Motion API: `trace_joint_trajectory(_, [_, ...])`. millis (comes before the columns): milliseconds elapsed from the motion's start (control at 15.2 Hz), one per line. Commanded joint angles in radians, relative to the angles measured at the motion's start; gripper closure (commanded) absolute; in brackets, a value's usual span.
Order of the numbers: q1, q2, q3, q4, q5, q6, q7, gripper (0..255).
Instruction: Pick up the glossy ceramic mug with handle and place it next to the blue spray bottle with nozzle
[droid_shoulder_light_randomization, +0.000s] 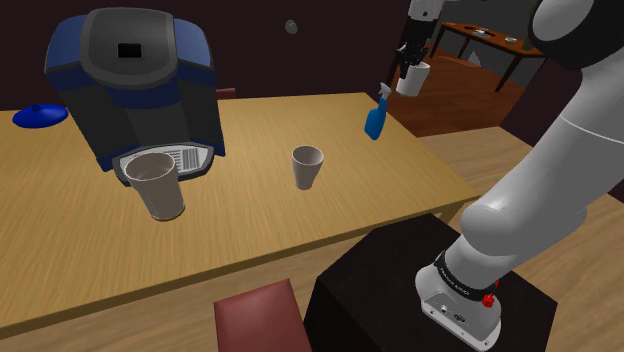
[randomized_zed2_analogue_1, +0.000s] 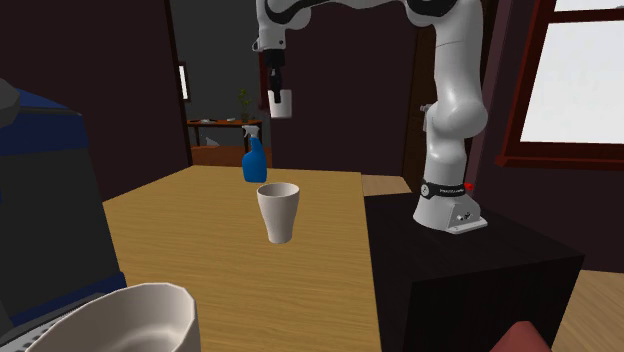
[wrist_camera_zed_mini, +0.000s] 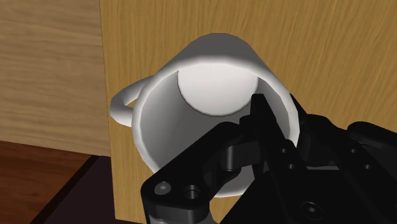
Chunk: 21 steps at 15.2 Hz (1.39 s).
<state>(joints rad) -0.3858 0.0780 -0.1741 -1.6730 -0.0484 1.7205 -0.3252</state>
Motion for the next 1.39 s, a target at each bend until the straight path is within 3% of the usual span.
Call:
trace_joint_trajectory(0, [0.0, 0.0, 0.0, -0.027, 0.0, 0.028, 0.001, 255])
trace_joint_trajectory(1320, [-0.002, 0.041, -0.001, -0.246, 0.004, 0.287, 0.009, 255])
